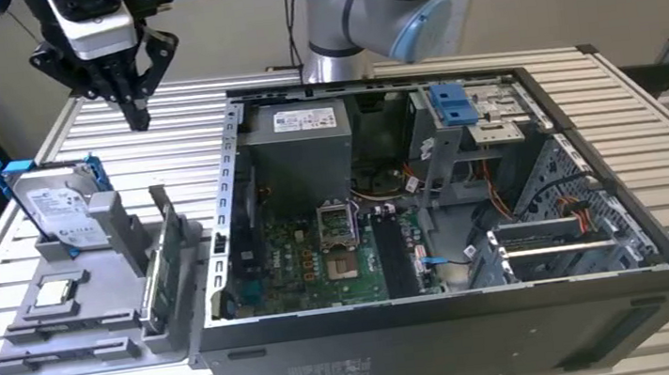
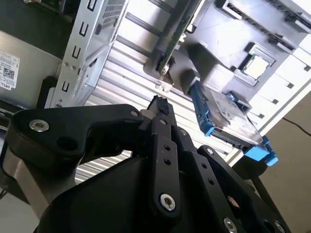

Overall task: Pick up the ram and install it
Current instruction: 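Reach for the ram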

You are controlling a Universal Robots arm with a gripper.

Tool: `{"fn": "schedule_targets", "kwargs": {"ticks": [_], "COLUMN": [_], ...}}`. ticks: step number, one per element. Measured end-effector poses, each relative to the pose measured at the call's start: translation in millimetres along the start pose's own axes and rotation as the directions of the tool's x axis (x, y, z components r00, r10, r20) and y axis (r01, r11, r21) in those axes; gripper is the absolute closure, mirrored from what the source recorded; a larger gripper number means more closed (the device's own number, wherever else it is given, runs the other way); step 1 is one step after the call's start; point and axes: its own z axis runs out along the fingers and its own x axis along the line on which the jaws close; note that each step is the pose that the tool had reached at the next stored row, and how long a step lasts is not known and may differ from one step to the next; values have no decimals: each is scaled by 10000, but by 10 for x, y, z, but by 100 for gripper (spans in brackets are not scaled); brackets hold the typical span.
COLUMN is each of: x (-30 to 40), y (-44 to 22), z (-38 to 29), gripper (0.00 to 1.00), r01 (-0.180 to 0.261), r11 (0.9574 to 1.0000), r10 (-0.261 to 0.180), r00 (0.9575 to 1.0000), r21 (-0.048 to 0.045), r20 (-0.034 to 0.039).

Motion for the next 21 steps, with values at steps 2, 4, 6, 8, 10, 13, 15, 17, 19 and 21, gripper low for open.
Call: {"fn": "schedule_targets", "kwargs": {"ticks": [2,4,6,8,10,13,15,17,19,21], "x": [53,102,154,214,267,330,376,414,440,457], "y": [-4,-7,-11,-16,-20,-25,-28,-31,-33,-35], "z": [0,3,9,16,23,35,42,47,51,53], "gripper": [89,89,89,89,89,89,89,89,89,89], "r01": [2,43,94,135,186,281,329,378,427,475], "r11": [10000,10000,10000,9999,9998,9996,9995,9993,9991,9989], "r10": [-2,-43,-94,-135,-186,-281,-329,-378,-427,-475], "r00": [10000,10000,9999,9999,9998,9996,9994,9992,9990,9985], "r21": [2,2,1,0,-1,-6,-7,-8,-9,-6], "r20": [-70,-75,-78,-79,-81,-85,-90,-104,-160,-265]}}
